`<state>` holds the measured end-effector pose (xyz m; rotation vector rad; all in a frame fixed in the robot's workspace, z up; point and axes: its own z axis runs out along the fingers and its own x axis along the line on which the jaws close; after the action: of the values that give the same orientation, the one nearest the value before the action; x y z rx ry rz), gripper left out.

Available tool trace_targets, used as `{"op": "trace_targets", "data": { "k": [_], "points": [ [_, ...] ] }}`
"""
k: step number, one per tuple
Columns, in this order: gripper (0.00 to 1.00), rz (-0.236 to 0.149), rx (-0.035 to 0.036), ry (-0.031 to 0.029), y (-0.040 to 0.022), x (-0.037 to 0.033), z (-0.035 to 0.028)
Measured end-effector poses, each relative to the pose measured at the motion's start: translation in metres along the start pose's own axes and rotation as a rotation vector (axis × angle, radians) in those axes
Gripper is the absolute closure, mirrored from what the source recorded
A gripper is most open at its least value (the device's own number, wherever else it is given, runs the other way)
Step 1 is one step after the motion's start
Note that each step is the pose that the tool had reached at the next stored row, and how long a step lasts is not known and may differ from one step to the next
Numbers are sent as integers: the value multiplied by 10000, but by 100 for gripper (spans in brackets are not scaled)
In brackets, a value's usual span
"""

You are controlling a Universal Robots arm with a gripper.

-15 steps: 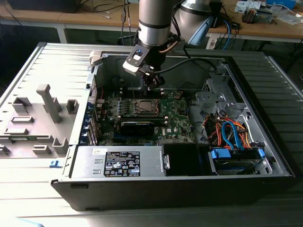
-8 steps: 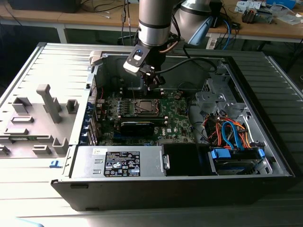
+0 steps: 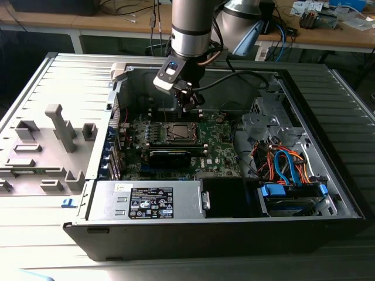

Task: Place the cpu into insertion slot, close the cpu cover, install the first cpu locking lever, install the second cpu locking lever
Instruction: 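Install the first cpu locking lever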

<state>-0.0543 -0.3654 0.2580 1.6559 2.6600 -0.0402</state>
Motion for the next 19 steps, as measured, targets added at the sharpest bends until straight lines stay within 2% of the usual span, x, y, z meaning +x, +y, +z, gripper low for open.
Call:
{"op": "trace_targets", "data": {
  "k": [19],
  "points": [
    [89,-445,-9,-8,0,0,0]
  ]
}}
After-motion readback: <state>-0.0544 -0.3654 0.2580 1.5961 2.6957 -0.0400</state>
